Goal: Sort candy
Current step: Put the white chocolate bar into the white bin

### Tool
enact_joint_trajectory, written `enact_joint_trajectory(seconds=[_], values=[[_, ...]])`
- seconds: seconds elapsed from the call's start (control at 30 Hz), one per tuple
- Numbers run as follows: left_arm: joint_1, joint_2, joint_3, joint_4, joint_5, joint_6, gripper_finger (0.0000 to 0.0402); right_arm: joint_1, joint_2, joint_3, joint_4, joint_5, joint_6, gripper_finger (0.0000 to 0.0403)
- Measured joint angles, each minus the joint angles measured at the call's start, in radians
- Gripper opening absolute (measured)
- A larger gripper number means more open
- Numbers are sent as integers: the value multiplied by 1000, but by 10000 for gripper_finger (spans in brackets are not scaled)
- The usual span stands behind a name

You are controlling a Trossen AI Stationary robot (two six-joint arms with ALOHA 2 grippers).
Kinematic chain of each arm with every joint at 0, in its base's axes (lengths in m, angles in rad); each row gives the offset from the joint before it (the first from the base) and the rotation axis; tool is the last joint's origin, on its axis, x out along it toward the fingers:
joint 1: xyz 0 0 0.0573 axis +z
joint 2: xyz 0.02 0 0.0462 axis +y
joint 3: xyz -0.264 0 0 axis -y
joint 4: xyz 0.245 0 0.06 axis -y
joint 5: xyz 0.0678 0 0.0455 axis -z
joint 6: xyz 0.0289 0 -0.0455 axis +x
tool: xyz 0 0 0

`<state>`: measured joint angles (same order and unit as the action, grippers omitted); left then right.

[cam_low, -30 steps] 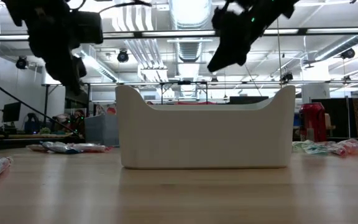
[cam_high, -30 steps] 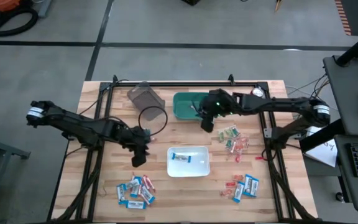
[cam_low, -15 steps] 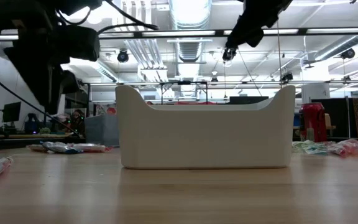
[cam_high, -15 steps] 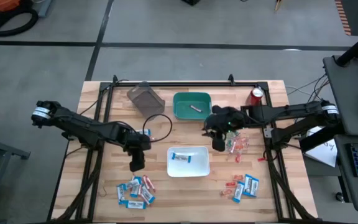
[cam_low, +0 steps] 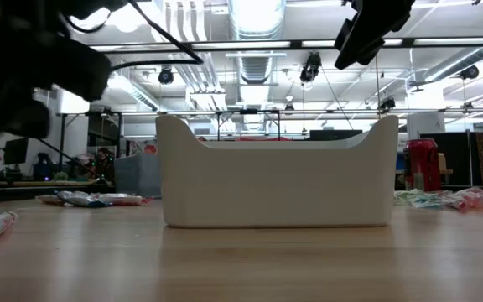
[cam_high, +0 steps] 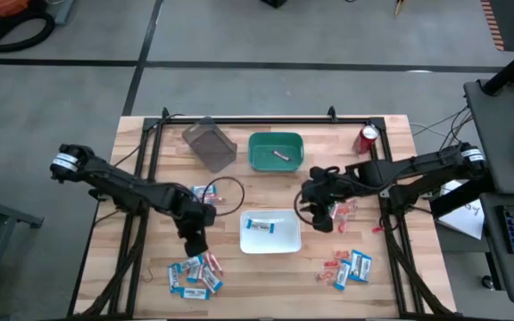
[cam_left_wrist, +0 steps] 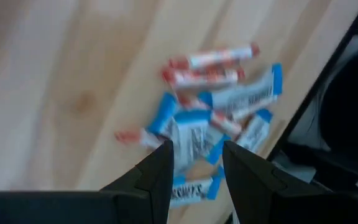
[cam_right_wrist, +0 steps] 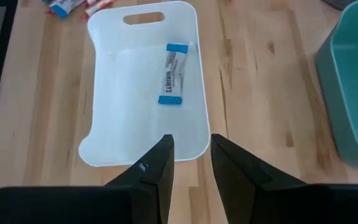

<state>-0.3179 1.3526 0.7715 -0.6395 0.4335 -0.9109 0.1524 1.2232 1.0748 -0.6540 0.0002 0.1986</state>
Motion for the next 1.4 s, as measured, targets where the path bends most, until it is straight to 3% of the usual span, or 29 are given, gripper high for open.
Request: enact_joint_trajectory(seconds=[0.27,0.63,0.77,0.97,1.13,1.4], values=[[-171,3,0,47,-9,-178,121,0,0,0,8,3,0,98],[-281,5,0,92,-186,-156,121,1,3,0,42,30,-12,98],[-317,15,0,92,-199,-175,121,1,3,-1,43,33,-13,98],[-457,32,0,86,-413,-178,121,1,3,-8,48,62,-12,98],[-572,47,0,56,-560,-324,121,1,3,-28,67,88,-16,98],[-591,89,0,54,-583,-403,121,0,3,-61,113,106,-16,98]])
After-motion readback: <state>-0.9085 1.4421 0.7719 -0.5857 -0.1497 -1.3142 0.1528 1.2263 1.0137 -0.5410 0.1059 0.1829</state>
